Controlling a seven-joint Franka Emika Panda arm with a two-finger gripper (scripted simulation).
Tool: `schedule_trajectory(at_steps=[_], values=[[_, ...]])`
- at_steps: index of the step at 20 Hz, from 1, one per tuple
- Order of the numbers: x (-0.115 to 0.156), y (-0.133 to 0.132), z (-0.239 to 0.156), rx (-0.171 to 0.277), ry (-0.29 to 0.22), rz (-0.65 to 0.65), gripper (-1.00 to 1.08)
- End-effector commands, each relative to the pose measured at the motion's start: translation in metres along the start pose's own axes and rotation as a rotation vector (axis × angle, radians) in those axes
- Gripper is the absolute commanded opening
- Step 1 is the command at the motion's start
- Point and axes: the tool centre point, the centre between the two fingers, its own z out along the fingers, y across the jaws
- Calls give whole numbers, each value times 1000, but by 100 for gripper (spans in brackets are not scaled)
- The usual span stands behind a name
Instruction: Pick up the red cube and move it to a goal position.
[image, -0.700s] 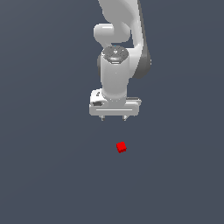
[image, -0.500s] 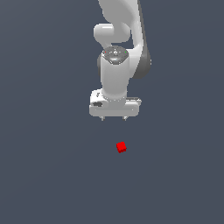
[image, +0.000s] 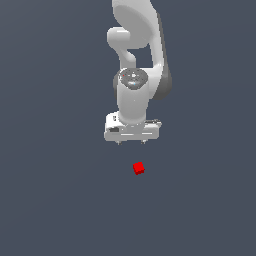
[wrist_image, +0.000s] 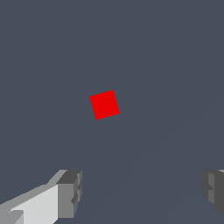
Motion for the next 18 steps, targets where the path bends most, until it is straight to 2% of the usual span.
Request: schedule_trajectory(at_steps=[1, 11, 18], values=[[6, -2, 15, 1, -2, -29, 100], [38, -19, 89, 4, -9, -182, 100], [52, -28, 122, 4, -12, -251, 100]])
